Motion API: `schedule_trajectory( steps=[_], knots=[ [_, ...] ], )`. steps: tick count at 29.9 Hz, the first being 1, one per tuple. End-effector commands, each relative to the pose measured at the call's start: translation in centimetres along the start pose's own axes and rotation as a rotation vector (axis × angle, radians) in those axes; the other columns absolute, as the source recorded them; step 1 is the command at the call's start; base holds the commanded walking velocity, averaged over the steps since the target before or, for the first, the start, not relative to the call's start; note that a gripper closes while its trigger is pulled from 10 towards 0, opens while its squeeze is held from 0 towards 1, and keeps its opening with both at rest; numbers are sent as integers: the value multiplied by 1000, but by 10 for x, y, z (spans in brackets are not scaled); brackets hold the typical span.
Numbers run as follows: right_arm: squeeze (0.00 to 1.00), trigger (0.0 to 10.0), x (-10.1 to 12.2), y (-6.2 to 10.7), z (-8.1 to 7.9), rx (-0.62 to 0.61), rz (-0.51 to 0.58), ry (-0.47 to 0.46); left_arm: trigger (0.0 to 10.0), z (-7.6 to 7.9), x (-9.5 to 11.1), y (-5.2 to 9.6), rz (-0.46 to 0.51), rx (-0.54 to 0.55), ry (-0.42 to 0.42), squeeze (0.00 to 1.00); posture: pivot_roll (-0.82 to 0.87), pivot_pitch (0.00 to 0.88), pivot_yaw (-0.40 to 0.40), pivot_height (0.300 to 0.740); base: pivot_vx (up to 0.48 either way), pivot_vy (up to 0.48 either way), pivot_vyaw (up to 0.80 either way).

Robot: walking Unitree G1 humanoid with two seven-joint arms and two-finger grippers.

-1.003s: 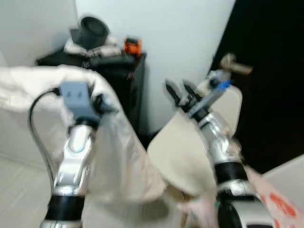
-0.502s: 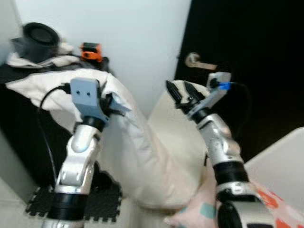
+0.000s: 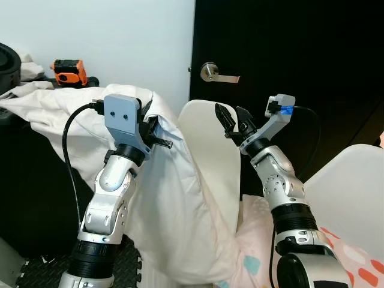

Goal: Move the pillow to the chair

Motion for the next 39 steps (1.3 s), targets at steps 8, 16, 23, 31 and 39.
schedule_trajectory(
  steps=[8, 16, 23, 31, 39],
  knots=[
    [0, 10000, -3, 0, 3, -20, -3, 12, 10000, -5, 15, -4, 62, 9, 2, 0, 46, 0, -15, 707, 64, 0, 0],
    [0, 10000, -4, 1, 3, -21, -19, 39, 10000, -2, 16, -5, 67, -2, 7, 0, 42, 0, -12, 707, 275, 0, -539],
    [0, 10000, -4, 2, 3, -18, -15, 17, 10000, -4, 15, -5, 63, 8, 5, 0, 44, 0, -14, 707, 275, 0, -305],
    [0, 10000, -8, 0, 0, -11, -28, 12, 10000, -9, 10, -2, 41, 33, 13, 0, 47, 0, -17, 707, 286, 0, 0],
    [0, 10000, -17, 1, 5, -35, -93, 24, 10000, -11, -32, 5, -148, 76, -14, 0, 38, 0, -9, 697, 34, 0, 0]
  ],
)
Point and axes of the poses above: a point about 5 cm out from each wrist's last joint towards the gripper, its own y axis pointing back from the gripper into the wrist, its own x axis along the axis of the wrist's last joint, z = x × y, the point moved 5 cm from there along -y, pointing out of the wrist towards the gripper, and after that the axes turned 9 degrees about -y, right-handed, at the moved point
